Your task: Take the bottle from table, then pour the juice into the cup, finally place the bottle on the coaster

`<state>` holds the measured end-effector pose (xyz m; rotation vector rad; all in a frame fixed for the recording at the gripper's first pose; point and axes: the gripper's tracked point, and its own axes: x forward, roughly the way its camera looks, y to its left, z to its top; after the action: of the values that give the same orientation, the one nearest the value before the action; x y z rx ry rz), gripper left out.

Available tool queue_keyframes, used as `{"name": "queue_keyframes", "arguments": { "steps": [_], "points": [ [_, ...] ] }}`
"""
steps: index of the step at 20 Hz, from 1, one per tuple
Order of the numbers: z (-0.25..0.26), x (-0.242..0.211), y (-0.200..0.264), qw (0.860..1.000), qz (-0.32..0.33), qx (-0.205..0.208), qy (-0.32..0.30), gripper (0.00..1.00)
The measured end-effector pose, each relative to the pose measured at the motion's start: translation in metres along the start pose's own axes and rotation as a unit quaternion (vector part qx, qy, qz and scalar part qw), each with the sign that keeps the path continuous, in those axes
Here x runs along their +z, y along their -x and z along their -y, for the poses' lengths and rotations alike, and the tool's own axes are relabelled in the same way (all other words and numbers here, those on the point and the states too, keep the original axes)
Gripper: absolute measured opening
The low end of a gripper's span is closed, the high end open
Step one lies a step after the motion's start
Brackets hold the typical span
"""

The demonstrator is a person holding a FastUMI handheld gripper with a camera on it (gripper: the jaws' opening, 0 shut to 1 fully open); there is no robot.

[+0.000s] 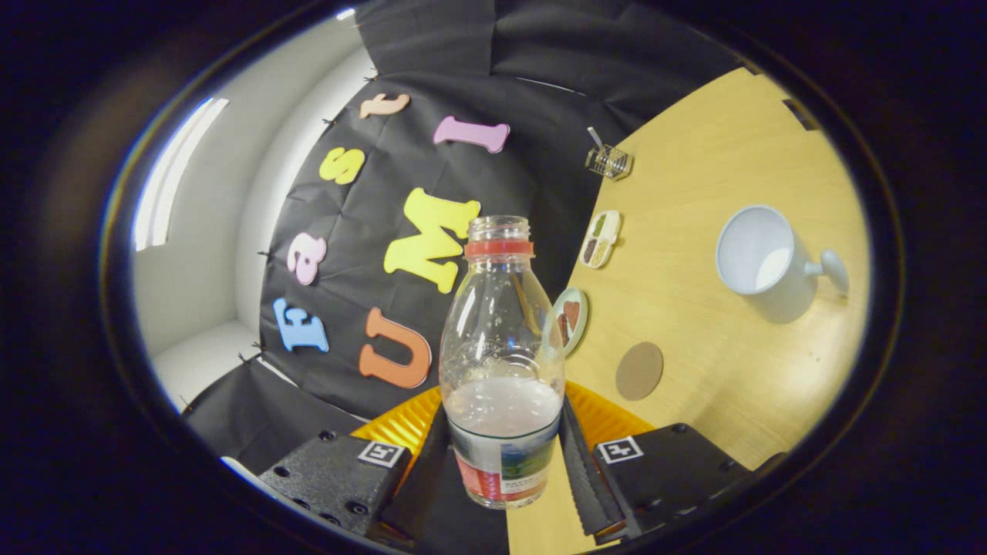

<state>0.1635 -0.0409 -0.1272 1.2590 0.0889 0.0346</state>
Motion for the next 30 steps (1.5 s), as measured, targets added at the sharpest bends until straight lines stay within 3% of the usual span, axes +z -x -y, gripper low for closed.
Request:
{"name": "queue_keyframes", "arguments": {
  "steps": [23, 30],
  "points": [
    [-0.006, 0.015, 0.015, 0.987, 0.0, 0.034, -0.158, 0.76],
    [0.0, 0.008, 0.014, 0.98, -0.007, 0.022, -0.198, 0.76]
  ]
}}
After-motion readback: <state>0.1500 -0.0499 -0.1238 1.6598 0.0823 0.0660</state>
